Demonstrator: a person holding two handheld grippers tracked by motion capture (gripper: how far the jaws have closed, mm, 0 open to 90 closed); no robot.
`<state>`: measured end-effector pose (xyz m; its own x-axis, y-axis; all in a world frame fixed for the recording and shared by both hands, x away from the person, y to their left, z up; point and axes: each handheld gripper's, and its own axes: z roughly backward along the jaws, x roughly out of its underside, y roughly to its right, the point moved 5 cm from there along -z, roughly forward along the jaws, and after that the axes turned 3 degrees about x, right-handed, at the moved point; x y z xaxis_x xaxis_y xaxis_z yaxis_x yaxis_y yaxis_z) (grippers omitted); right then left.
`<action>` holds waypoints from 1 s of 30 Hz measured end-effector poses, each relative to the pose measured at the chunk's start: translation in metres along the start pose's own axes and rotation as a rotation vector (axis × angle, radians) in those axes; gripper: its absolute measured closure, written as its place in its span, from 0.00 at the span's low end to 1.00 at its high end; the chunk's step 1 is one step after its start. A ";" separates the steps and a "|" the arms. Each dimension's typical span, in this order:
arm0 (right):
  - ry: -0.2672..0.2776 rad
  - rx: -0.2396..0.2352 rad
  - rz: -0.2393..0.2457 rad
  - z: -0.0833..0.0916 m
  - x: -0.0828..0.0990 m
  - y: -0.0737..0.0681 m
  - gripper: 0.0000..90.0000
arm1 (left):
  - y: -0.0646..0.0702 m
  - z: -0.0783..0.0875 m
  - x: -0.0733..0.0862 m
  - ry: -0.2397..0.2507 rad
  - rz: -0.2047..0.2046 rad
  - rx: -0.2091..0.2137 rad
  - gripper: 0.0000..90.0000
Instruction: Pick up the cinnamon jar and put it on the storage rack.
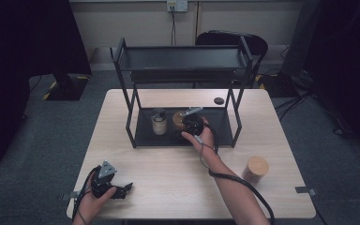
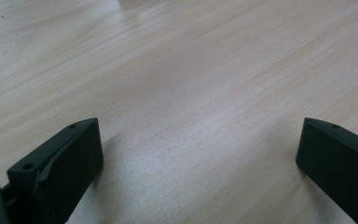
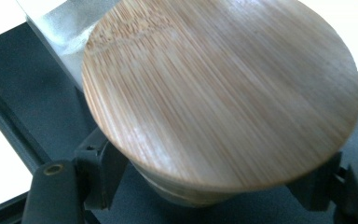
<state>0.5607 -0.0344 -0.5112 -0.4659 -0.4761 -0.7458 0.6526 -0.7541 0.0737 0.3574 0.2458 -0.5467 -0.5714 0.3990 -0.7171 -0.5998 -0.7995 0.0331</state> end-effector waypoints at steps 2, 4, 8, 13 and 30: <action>0.000 0.000 -0.001 0.000 0.000 0.000 0.27 | 0.000 0.000 0.000 0.000 0.000 0.000 0.00; -0.001 0.002 0.001 0.000 0.000 0.000 0.27 | 0.000 0.000 0.000 0.000 0.000 0.000 0.00; -0.002 0.020 0.009 0.000 0.001 0.000 0.15 | 0.000 0.000 0.000 0.000 0.000 0.000 0.00; 0.013 0.011 -0.011 0.002 0.001 0.000 0.08 | 0.000 0.000 0.000 0.000 0.000 0.000 0.00; 0.026 -0.019 -0.056 0.017 0.003 -0.004 0.02 | 0.000 0.000 0.000 0.000 0.000 0.000 0.00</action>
<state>0.5470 -0.0403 -0.5023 -0.4862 -0.4216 -0.7654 0.6374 -0.7703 0.0194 0.3574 0.2457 -0.5467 -0.5713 0.3990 -0.7173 -0.5997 -0.7996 0.0328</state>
